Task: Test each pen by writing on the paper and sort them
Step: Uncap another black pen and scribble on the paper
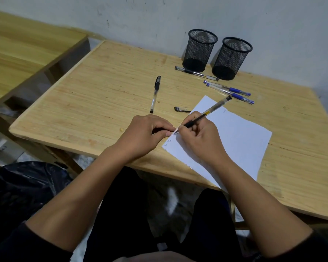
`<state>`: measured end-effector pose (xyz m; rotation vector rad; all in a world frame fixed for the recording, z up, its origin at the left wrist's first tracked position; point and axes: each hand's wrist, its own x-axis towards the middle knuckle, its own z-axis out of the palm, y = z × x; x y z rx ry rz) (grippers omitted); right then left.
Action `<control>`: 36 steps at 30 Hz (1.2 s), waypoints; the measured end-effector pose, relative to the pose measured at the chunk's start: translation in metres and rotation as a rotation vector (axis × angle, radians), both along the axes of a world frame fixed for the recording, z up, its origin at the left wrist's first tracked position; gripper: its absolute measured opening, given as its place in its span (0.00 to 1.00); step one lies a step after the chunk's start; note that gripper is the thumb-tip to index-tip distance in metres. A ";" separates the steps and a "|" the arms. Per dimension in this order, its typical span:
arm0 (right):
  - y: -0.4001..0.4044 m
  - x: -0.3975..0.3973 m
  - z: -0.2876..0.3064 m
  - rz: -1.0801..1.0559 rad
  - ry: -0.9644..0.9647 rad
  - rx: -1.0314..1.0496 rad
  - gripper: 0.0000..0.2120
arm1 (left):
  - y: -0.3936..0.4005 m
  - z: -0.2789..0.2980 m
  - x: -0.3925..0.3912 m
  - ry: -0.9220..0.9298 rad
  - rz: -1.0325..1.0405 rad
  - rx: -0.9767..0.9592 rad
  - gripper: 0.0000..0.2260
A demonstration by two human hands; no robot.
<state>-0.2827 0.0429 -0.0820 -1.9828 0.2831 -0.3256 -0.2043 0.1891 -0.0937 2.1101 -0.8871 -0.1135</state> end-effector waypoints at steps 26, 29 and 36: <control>-0.041 -0.002 0.045 -0.275 -0.184 0.461 0.04 | -0.058 0.046 0.024 0.003 0.197 -0.110 0.03; -0.041 -0.001 0.049 -0.259 -0.202 0.469 0.05 | -0.055 0.051 0.016 0.000 0.173 -0.146 0.04; -0.038 -0.003 0.054 -0.162 -0.194 0.487 0.07 | -0.057 0.062 -0.003 0.032 0.109 -0.238 0.05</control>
